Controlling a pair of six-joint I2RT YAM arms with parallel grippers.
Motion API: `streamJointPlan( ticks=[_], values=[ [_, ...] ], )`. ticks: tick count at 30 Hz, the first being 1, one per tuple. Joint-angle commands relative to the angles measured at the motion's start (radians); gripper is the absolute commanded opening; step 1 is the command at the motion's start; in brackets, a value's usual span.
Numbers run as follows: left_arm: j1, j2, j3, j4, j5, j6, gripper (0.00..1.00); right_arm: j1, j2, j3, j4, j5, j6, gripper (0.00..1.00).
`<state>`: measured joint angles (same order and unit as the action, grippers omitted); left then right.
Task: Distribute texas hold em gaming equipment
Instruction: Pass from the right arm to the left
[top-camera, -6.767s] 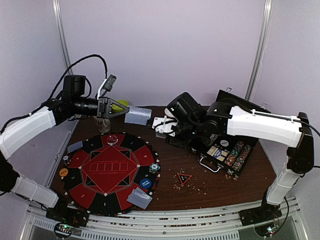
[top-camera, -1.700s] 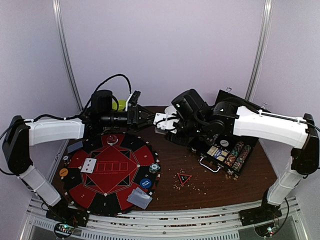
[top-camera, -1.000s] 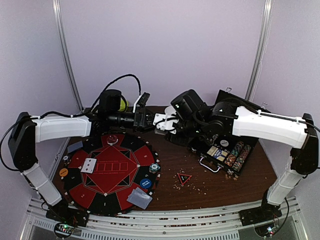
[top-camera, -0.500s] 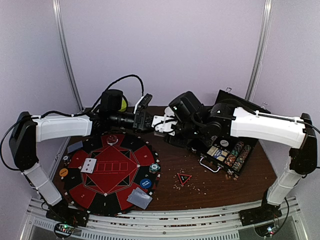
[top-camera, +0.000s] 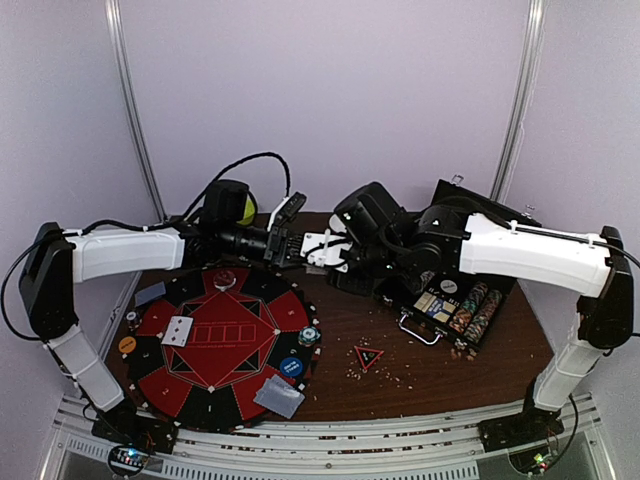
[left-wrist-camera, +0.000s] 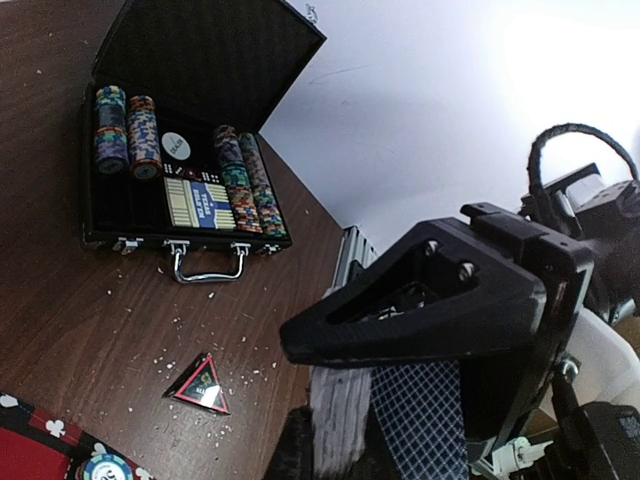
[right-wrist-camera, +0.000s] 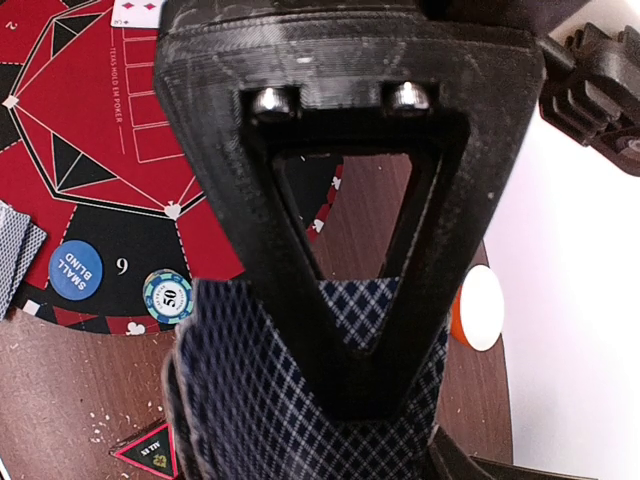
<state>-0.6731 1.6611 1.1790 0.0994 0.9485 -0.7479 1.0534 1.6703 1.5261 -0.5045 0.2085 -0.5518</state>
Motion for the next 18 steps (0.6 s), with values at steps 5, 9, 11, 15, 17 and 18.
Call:
streamJointPlan(
  ticks=[5,9,11,15,17,18],
  values=[
    [-0.019,-0.024,0.015,0.072,0.05,0.019,0.0,0.001,0.004,0.02,0.034,0.025,0.008,0.48],
    [-0.02,-0.064,0.007,0.082,0.009,0.039,0.0,-0.007,-0.016,-0.002,0.045,0.01,0.043,0.9],
    [-0.02,-0.086,0.007,0.057,-0.019,0.089,0.0,-0.022,-0.03,-0.002,0.031,-0.037,0.066,1.0],
    [-0.022,-0.112,0.013,-0.008,-0.033,0.185,0.0,-0.044,-0.045,0.01,-0.004,-0.117,0.083,1.0],
    [-0.024,-0.112,0.025,-0.059,-0.041,0.229,0.0,-0.046,-0.033,0.029,-0.039,-0.137,0.072,1.0],
    [-0.024,-0.11,0.03,-0.087,-0.05,0.246,0.0,-0.046,-0.026,0.038,-0.051,-0.133,0.072,1.0]
  ],
)
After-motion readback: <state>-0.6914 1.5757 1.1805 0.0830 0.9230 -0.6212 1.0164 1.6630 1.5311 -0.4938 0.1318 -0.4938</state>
